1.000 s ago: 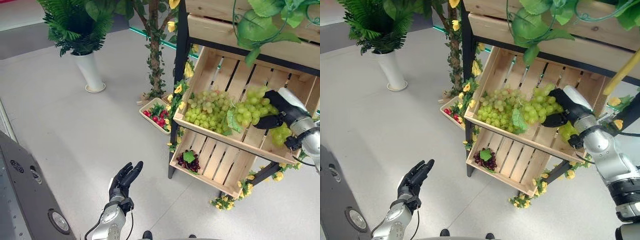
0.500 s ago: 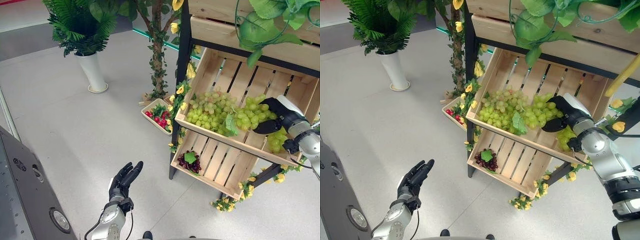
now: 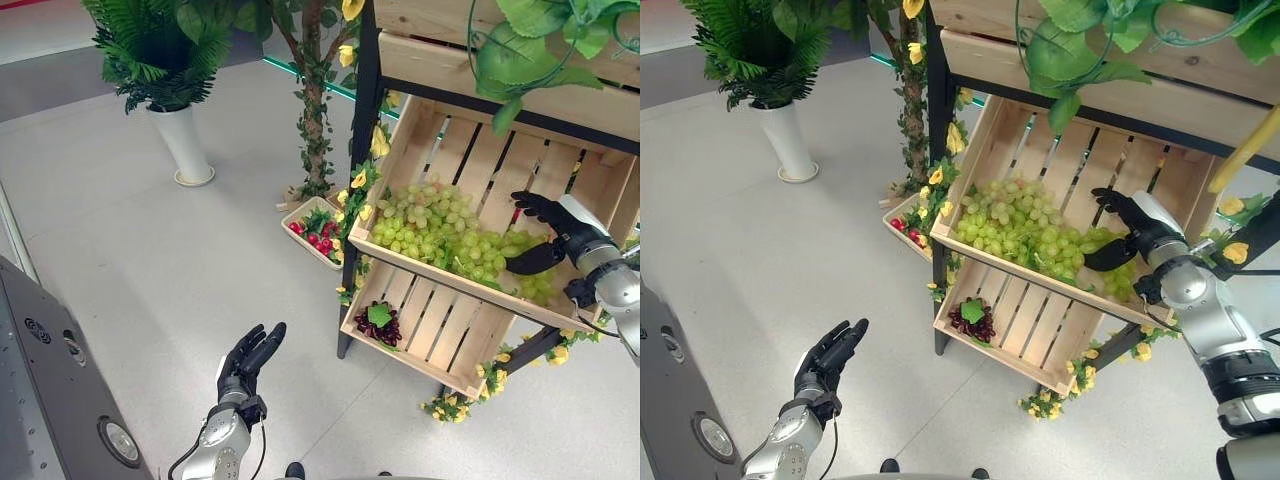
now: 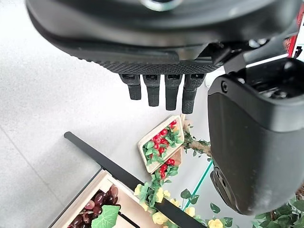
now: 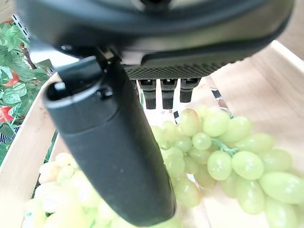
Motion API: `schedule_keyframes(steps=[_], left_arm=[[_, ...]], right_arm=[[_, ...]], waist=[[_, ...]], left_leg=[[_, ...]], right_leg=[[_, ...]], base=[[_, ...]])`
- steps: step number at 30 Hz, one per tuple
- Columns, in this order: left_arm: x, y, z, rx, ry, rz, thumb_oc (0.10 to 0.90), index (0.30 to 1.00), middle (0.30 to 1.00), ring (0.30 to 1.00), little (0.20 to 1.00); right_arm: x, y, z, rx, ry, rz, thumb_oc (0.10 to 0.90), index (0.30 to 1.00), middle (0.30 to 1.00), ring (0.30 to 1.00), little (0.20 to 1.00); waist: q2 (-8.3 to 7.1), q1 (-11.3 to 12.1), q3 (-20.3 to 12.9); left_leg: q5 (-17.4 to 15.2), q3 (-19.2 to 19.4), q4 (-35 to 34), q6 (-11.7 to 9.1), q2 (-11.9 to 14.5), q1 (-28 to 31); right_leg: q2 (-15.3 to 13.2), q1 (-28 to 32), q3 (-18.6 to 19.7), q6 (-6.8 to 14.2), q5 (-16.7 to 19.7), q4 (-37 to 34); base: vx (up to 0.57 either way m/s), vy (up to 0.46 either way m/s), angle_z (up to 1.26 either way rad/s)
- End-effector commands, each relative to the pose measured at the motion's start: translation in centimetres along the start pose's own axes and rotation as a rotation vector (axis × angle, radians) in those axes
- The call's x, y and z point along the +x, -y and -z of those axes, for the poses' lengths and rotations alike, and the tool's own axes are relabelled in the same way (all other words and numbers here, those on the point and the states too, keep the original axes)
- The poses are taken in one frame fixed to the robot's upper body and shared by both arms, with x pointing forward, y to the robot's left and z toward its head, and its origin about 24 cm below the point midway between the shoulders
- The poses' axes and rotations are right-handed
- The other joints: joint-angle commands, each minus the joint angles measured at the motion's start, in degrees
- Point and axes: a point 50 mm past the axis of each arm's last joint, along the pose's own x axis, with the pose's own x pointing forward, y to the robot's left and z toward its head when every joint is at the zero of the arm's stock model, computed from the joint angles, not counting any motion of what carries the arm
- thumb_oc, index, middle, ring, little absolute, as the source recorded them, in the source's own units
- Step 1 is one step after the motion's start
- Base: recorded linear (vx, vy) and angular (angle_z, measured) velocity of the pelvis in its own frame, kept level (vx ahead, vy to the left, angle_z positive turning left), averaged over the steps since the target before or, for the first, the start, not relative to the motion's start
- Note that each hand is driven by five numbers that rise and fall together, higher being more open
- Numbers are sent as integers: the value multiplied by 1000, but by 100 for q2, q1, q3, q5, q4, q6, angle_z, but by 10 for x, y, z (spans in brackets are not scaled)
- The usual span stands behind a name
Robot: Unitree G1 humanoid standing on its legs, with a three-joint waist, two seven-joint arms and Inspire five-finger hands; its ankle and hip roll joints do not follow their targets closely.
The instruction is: Pick up the fruits from the basket on one side to the basket on the other side
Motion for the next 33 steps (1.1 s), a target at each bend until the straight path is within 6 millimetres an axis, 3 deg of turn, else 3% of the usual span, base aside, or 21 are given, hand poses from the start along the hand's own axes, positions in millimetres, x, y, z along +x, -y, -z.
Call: schedule_keyframes(steps=[1, 5, 11, 14, 20, 33], left_arm=[[11, 19, -39, 51, 165, 121, 800, 900, 900, 900, 900], [12, 20, -40, 53, 168, 123, 800, 900, 900, 900, 900], [10, 17, -38, 55, 161, 115, 800, 900, 900, 900, 900], [10, 16, -36, 45, 158, 104, 800, 900, 900, 900, 900], [11, 19, -36, 30, 168, 84, 800, 900, 900, 900, 900], [11, 17, -37, 34, 168, 69, 800, 900, 900, 900, 900]], right_arm=[[12, 61, -55, 32, 190, 286, 800, 900, 900, 900, 900], [11, 60, -63, 53, 235, 298, 800, 900, 900, 900, 900], [0, 55, -91, 114, 415, 325, 800, 900, 900, 900, 900], [-18, 50, -119, 114, 583, 351, 800, 900, 900, 900, 900], [-47, 39, -149, 111, 780, 343, 800, 900, 900, 900, 900], [-71, 29, -167, 184, 924, 205, 800, 900, 900, 900, 900]], waist=[[-176, 114, -319], [-166, 96, -309], [-142, 43, -334], [-103, -27, -345], [-59, -136, -338], [-68, -249, -350]], left_leg=[[-717, -79, 18, 161, -188, 283], [-727, -77, 18, 168, -186, 286], [-742, -48, 18, 167, -176, 299], [-748, -11, 18, 174, -171, 301], [-773, 51, 18, 185, -164, 314], [-802, 175, 18, 173, -160, 327]], right_leg=[[-40, 259, -345, -241, -84, 34], [-38, 253, -330, -238, -86, 34], [-36, 254, -300, -231, -102, 34], [-35, 239, -272, -232, -105, 34], [-23, 221, -191, -232, -107, 34], [-27, 186, -127, -193, -88, 34]], base=[[0, 0, 0], [0, 0, 0], [0, 0, 0], [0, 0, 0], [-1, 3, -2], [-3, -2, -4]])
